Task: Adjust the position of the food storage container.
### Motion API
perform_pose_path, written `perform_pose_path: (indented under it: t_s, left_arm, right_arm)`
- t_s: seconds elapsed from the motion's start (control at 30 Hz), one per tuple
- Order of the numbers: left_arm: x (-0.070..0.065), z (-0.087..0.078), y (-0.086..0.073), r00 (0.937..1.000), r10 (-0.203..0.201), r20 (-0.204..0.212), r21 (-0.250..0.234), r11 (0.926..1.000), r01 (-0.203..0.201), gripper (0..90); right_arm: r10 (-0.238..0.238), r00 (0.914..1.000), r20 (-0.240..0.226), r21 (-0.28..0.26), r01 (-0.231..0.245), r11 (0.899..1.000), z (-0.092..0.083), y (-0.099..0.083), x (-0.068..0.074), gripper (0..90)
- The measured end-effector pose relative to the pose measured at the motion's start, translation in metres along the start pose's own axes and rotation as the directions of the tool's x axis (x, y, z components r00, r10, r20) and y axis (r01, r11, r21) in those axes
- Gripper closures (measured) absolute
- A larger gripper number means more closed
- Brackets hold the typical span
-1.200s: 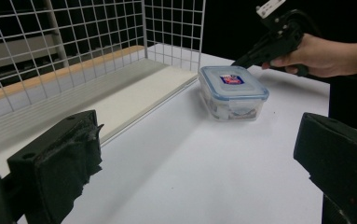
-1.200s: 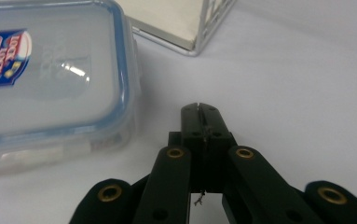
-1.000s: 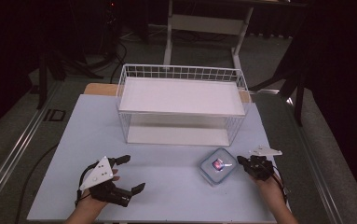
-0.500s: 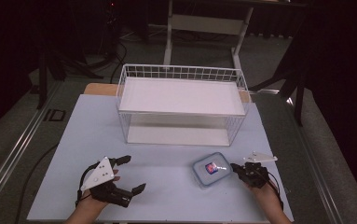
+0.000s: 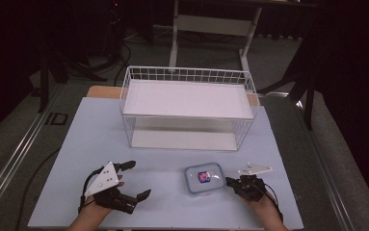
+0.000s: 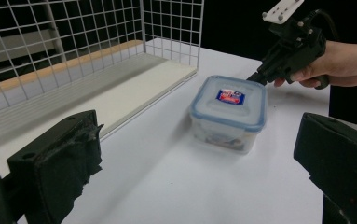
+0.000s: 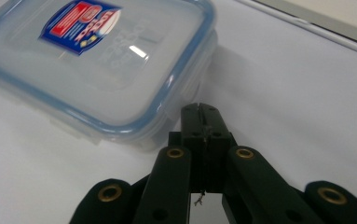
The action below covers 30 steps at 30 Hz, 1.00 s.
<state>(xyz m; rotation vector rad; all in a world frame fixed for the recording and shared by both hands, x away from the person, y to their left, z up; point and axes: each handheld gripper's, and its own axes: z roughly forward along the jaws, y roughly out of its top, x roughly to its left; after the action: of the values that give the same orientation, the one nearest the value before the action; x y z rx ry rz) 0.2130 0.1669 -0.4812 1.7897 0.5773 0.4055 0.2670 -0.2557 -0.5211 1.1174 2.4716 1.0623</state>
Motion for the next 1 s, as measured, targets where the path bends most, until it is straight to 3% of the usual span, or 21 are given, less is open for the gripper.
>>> perform_pose_path:
  t_s: [0.3,0.67,1.0]
  left_arm:
    - [0.0,0.001,0.0,1.0,-0.008,0.004,0.001,1.0,0.008,1.6]
    - [0.0,0.005,-0.003,0.9999,-0.006,0.01,0.018,0.9998,0.006,1.6]
    - [0.001,0.005,-0.003,0.9998,-0.016,0.014,0.022,0.9996,0.016,1.6]
  right_arm:
    - [-0.051,0.9978,-0.041,-0.004,0.051,0.999,0.011,0.014,0.022,90.0]
    - [-0.08,0.994,-0.075,0.005,0.08,0.997,0.02,0.017,0.035,90.0]
    - [-0.074,0.9937,-0.084,0.01,0.075,0.997,0.029,0.027,0.04,90.0]
